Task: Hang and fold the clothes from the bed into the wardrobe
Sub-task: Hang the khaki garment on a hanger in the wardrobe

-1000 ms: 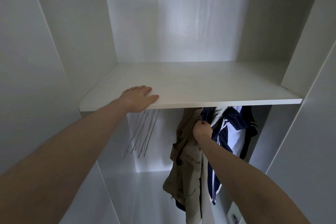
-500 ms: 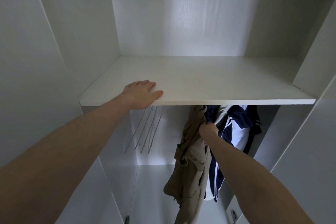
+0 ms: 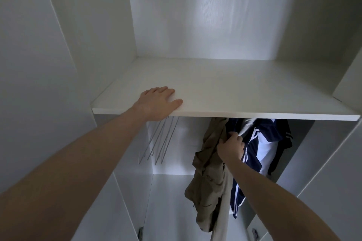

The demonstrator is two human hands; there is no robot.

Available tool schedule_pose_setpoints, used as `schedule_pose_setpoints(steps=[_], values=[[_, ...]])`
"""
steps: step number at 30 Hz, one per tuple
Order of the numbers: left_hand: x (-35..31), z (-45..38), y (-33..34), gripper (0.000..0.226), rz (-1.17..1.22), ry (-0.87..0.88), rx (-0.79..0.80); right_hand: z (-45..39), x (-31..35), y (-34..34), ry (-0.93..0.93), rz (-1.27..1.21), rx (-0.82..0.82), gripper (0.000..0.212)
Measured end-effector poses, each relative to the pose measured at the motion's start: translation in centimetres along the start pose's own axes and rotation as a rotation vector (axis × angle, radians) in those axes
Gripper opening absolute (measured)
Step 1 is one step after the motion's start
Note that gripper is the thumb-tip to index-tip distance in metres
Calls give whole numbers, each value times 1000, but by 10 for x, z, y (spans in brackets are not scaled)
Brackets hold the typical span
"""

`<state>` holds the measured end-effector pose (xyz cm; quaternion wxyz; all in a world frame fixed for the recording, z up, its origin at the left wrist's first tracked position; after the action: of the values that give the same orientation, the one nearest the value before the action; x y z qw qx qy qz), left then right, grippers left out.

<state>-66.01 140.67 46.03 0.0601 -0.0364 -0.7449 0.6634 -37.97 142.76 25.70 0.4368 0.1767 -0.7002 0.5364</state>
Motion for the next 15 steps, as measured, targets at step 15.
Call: schedule_pose_setpoints(steps=[15], values=[[-2,5,-1,73,43,-2,-24,44,67,127,-70,-171,629,54]])
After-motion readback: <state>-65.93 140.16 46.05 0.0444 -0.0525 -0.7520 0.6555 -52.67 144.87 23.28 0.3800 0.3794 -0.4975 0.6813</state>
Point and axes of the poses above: each hand's wrist, its own z-axis away from the middle knuckle, its own y-axis out of the palm, x = y × z, the point moved 1 cm from there along -z, towards the middle knuckle, and after that the axes turned 9 degrees about -z, right-handed, at the moved point
